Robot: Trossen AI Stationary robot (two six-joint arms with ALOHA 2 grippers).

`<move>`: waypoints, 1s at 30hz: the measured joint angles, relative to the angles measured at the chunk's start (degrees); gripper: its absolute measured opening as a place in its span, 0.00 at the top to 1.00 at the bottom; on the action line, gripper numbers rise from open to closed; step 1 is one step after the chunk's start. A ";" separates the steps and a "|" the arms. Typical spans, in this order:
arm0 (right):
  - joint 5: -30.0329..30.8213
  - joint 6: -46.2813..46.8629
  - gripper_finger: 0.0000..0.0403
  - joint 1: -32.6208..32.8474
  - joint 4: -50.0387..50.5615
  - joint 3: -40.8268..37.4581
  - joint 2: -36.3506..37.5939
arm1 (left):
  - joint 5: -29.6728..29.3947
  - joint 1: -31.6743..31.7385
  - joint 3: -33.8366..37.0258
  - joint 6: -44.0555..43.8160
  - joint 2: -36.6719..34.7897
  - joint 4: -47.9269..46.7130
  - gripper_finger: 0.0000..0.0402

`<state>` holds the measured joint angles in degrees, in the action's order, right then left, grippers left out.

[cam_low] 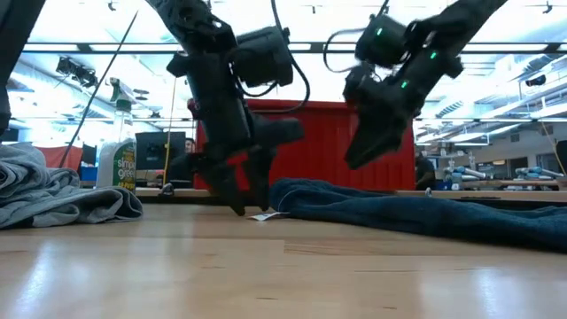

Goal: Fold laundry
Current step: Fold the black pants

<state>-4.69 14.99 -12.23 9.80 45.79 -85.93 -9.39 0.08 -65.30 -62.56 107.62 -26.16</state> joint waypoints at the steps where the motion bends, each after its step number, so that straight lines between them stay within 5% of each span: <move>1: -1.03 -0.06 0.47 -0.90 -1.27 0.01 -1.34 | 0.09 0.20 0.02 0.34 0.06 -0.07 0.54; 8: -8.41 -1.93 0.29 -6.29 -9.08 0.05 -10.83 | 0.50 4.04 0.17 8.61 0.03 5.18 0.54; 15: -16.48 -1.76 0.33 -8.37 -12.69 0.40 -16.86 | 9.66 7.81 -0.02 17.89 3.13 12.97 0.55; 22: -18.70 -1.04 0.59 -8.11 -12.00 0.29 -17.31 | 11.63 9.04 0.04 25.02 4.67 16.78 0.64; 27: -21.84 1.79 0.92 -8.57 -11.98 0.05 -17.46 | 11.18 9.21 0.15 32.73 4.94 19.05 0.83; 30: -22.59 2.75 0.96 -9.01 -12.30 0.00 -17.13 | 11.19 9.83 0.17 33.70 4.75 18.93 0.96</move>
<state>-27.28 17.73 -21.24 -2.50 45.79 -103.06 1.80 9.91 -65.12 -28.87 112.37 -7.23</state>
